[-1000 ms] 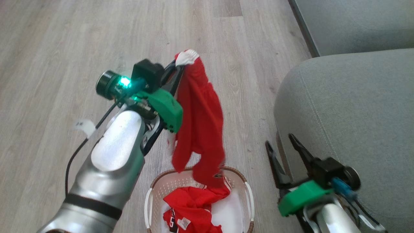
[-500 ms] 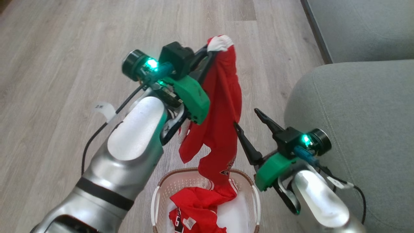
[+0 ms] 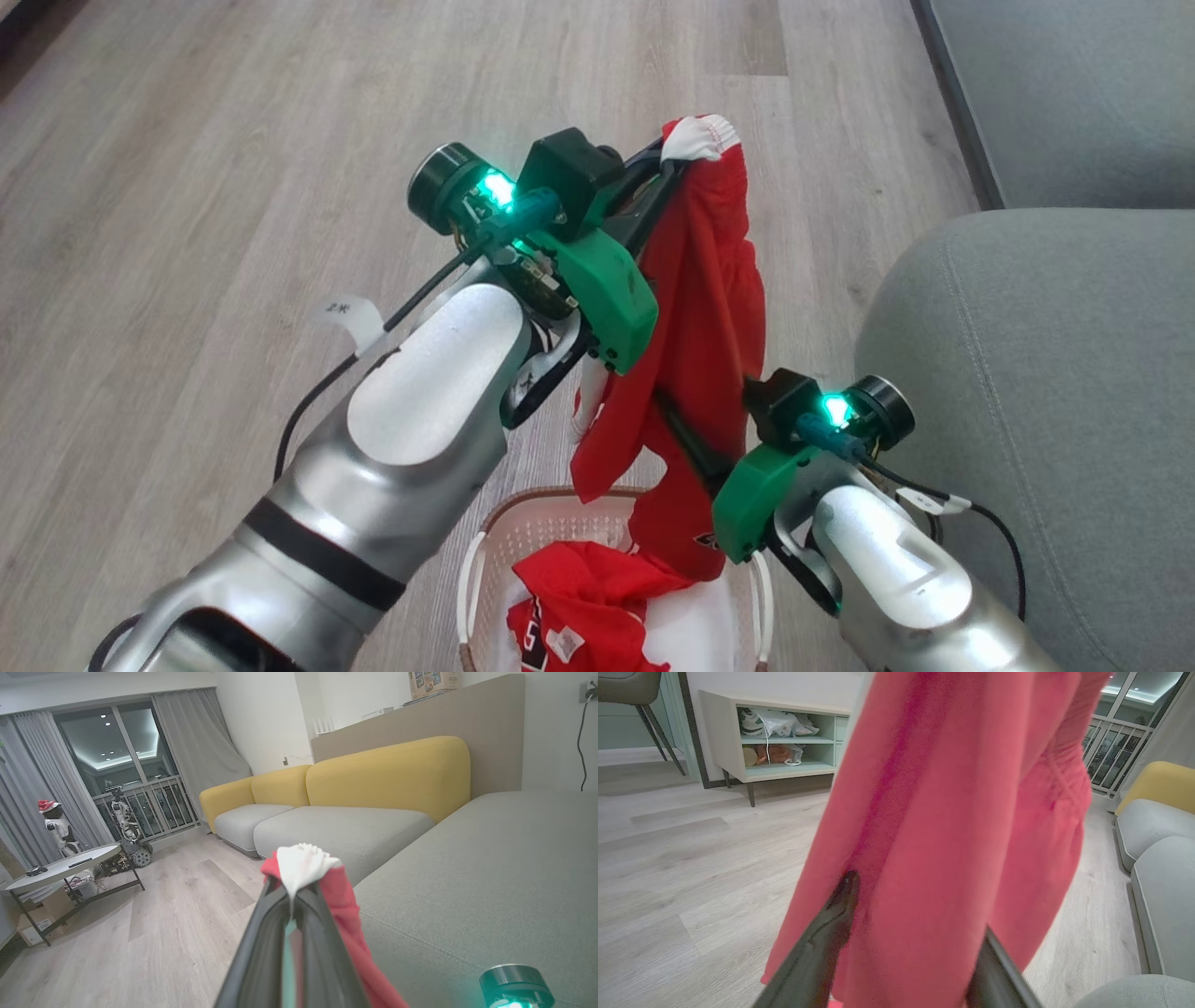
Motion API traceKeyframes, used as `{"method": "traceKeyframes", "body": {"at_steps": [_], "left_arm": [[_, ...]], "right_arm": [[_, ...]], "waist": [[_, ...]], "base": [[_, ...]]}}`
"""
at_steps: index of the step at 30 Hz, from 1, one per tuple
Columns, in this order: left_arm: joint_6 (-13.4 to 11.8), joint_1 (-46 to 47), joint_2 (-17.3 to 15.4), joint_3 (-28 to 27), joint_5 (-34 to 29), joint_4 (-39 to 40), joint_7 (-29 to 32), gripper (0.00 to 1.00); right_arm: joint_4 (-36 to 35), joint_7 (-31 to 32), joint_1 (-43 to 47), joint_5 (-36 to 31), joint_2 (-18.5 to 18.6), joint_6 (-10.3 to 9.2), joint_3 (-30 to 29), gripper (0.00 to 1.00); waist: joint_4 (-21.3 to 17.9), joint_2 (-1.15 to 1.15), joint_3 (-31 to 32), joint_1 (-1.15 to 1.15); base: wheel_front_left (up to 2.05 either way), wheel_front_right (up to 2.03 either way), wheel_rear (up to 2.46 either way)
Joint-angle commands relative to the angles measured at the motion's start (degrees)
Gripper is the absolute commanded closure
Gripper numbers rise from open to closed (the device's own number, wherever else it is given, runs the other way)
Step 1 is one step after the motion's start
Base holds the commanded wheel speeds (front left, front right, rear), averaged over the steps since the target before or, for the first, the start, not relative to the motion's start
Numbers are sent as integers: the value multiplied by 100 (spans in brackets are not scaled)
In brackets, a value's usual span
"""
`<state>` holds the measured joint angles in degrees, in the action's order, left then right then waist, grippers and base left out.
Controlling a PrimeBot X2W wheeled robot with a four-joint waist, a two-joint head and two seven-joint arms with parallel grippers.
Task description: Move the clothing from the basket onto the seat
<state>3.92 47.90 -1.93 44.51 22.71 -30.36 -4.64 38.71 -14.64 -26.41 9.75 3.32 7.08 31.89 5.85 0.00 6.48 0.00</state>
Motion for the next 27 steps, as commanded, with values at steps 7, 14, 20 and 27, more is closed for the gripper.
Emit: {"method": "traceKeyframes", "body": {"at_steps": [7,14,20,27], "left_arm": [[-182,360,-98,-122,203,182,-96,100],[-373,58,-238,-241,315,-77,-237,0],[-534,-431,-303,-401,538,-380,-531,0],[-581,-989,-282,-441,700,-476,-846,0]], "right_arm": [[1,-36,-380,131,-45,41,62,100],[-90,-36,-451,81,-45,41,-217,100],[-219,-36,-688,-217,-1,41,-697,100],[-558,-36,-778,-372,311,41,-1079,100]], "waist": [[83,0,39,0],[-30,0,54,0],[-291,0,-13,0],[-700,0,-92,0]], "base": [[0,0,0],[0,0,0],[0,0,0],[0,0,0]]}}
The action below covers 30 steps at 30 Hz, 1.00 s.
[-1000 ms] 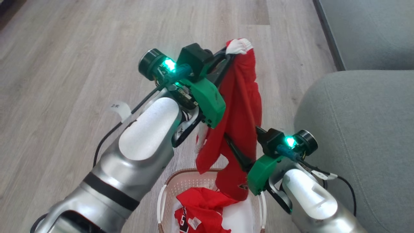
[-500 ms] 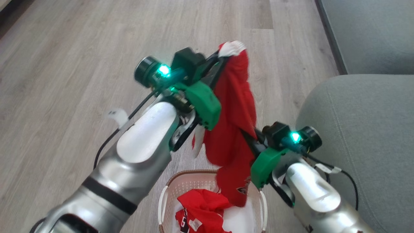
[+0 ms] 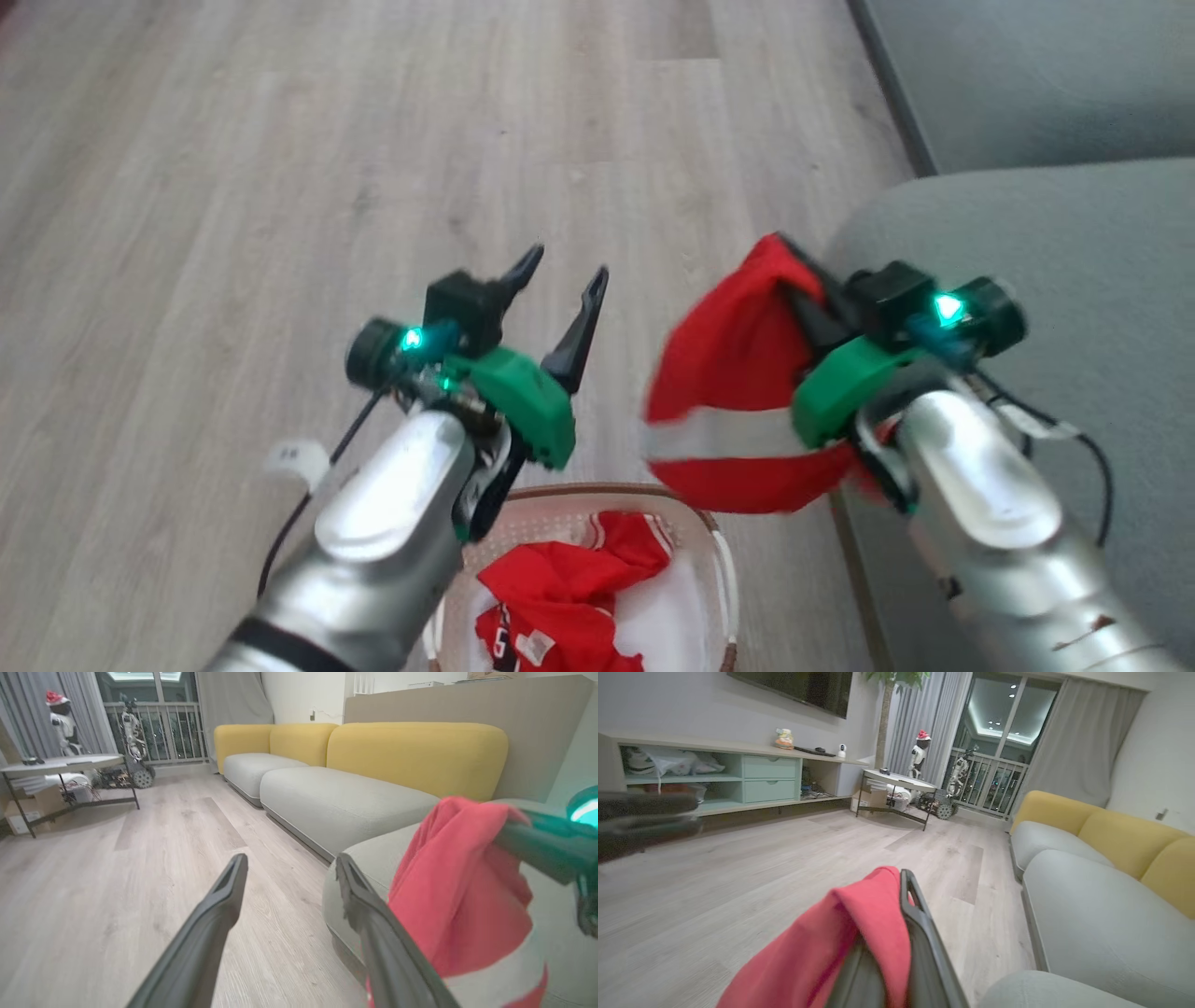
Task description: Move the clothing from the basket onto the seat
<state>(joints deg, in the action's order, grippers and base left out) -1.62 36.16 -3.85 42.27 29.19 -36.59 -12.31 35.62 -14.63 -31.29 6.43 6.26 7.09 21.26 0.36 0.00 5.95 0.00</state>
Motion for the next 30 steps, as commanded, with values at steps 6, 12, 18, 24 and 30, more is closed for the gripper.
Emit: {"method": "traceKeyframes", "body": {"at_steps": [6,12,18,24,30], "left_arm": [[-79,-278,-22,-133,28,290,-224,0],[-154,-510,16,-63,-134,518,-262,0],[-211,-616,23,-80,-347,744,-267,0],[-200,-693,31,-149,-507,847,-268,0],[-183,-688,46,-217,-641,896,-268,0]], "right_arm": [[-469,-37,-258,-83,286,40,-299,100],[-640,-37,-322,-70,473,40,-381,100],[-710,-37,-407,-29,589,40,-276,100],[-760,-37,-480,73,719,40,-195,100],[-727,-21,-619,186,807,40,-151,100]], "waist": [[-683,0,-138,0],[-1357,0,-270,0],[-1937,0,-397,0],[-2462,0,-565,0],[-2656,0,-754,0]], "base": [[0,0,0],[0,0,0],[0,0,0],[0,0,0],[0,0,0]]}}
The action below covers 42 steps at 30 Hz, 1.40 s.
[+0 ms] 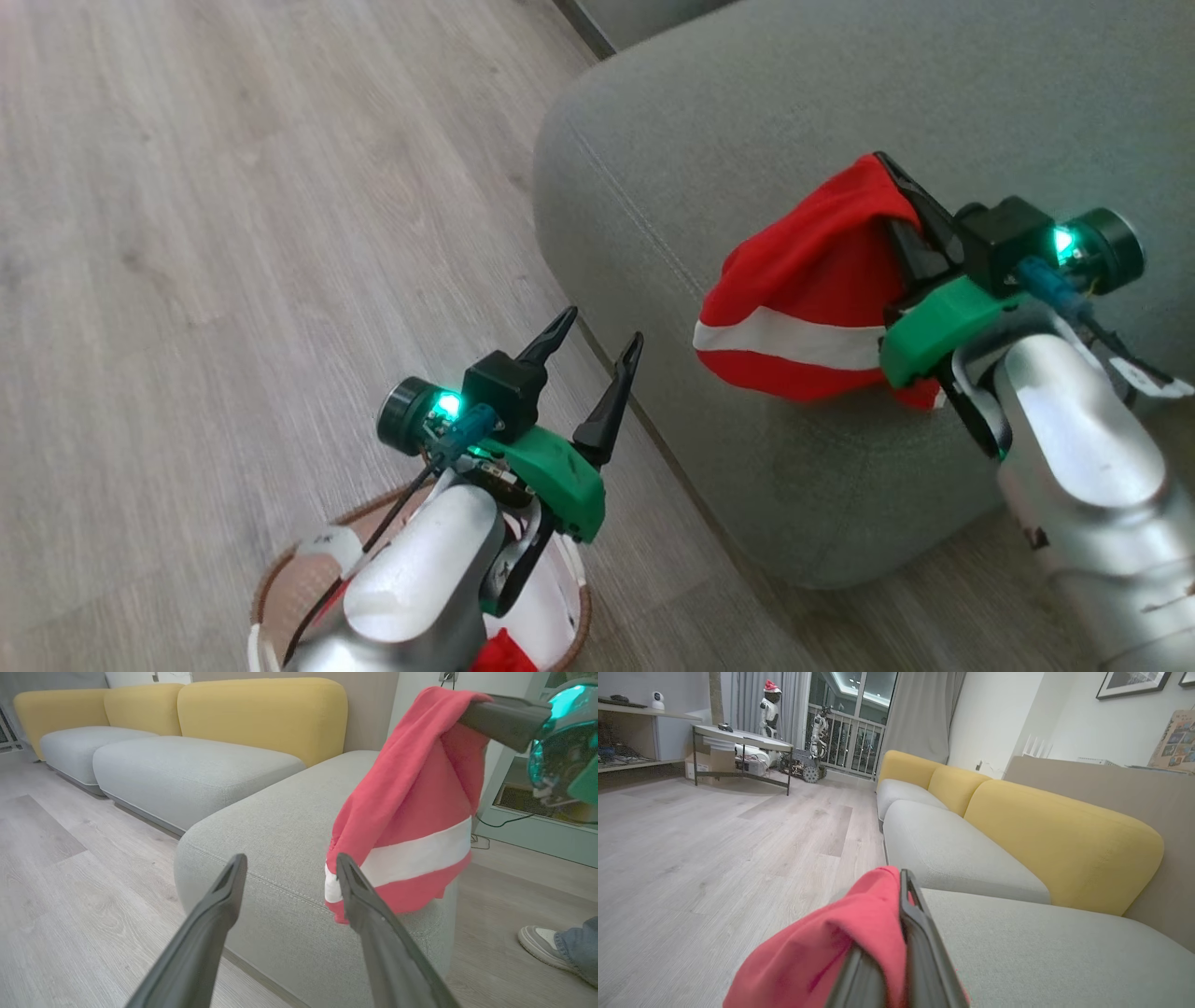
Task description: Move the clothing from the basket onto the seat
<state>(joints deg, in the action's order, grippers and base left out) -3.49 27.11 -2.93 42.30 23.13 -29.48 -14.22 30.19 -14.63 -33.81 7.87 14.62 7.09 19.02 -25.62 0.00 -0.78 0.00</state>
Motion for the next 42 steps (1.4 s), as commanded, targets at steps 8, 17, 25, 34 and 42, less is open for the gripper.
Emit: {"method": "traceKeyframes", "body": {"at_steps": [8,17,25,34,42], "left_arm": [[25,395,-120,-279,-308,240,-77,0],[-58,871,-480,-426,-582,525,-76,0],[-133,1264,-760,-379,-878,1211,1,0],[-147,1435,-783,-138,-1117,1638,141,0],[-123,1378,-862,36,-1187,1653,214,0]], "right_arm": [[142,69,-1190,265,211,40,46,100],[763,226,-2945,487,832,40,-351,100],[1583,272,-4328,57,1547,40,-1137,100],[2411,82,-4574,-476,1575,40,-1966,100],[3248,-14,-4090,-922,1172,40,-2605,100]], "waist": [[344,0,-633,0],[1114,0,-1865,0],[1730,0,-2879,0],[2057,0,-3496,0],[2056,0,-3740,0]], "base": [[0,0,0],[0,0,0],[0,0,0],[0,0,0],[0,0,0]]}}
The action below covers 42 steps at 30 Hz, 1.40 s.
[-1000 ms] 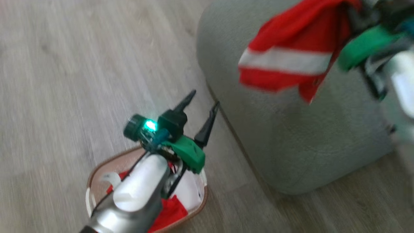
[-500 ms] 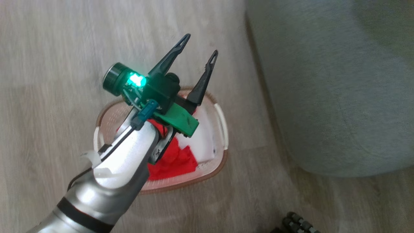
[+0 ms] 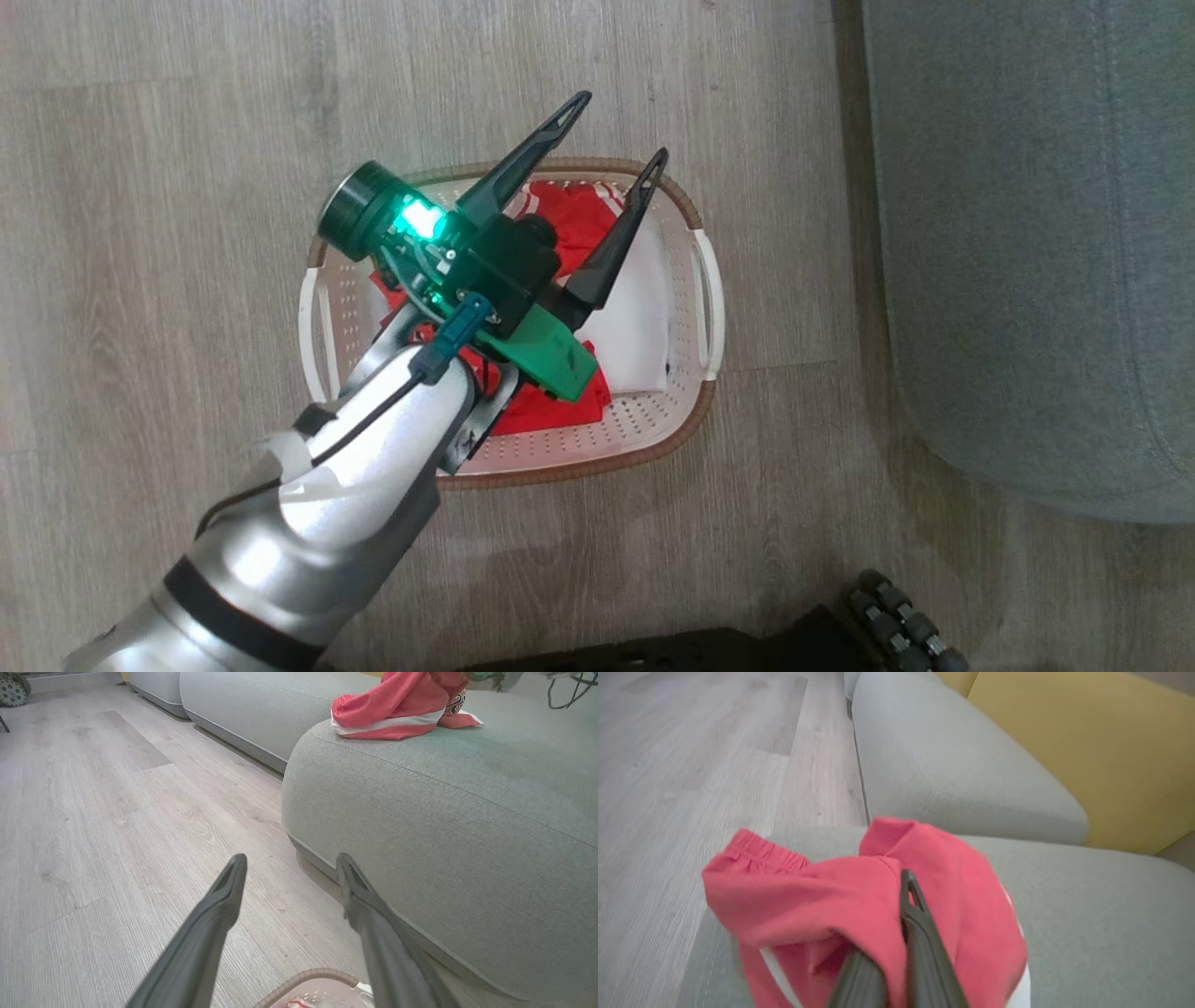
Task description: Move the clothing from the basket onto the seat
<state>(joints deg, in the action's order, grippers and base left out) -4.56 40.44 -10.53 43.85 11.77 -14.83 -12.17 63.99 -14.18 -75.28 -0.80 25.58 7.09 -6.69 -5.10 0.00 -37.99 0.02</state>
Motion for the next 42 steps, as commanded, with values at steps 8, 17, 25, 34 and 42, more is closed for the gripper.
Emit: {"method": "traceKeyframes", "body": {"at_steps": [8,17,25,34,42], "left_arm": [[-34,-38,-188,-100,9,55,11,0],[-143,-226,-281,-233,217,-82,-38,0],[-298,-536,-323,-522,509,-183,-194,0],[-490,-1088,-180,-941,774,-240,-278,0],[-623,-2018,-128,-1570,781,-48,-282,0]], "right_arm": [[103,-79,361,-170,-244,40,-148,0],[-571,-81,1278,401,-413,40,773,0],[-1342,-81,1997,1055,-323,40,1471,0],[-1826,-82,2602,1331,-501,40,1511,0],[-2437,-82,3569,1314,-1072,40,1313,0]], "waist": [[-169,0,73,-2],[-485,0,442,-2],[-506,0,1081,-2],[-118,0,1989,-2],[359,0,2898,-2]], "base": [[0,0,0],[0,0,0],[0,0,0],[0,0,0],[0,0,0]]}}
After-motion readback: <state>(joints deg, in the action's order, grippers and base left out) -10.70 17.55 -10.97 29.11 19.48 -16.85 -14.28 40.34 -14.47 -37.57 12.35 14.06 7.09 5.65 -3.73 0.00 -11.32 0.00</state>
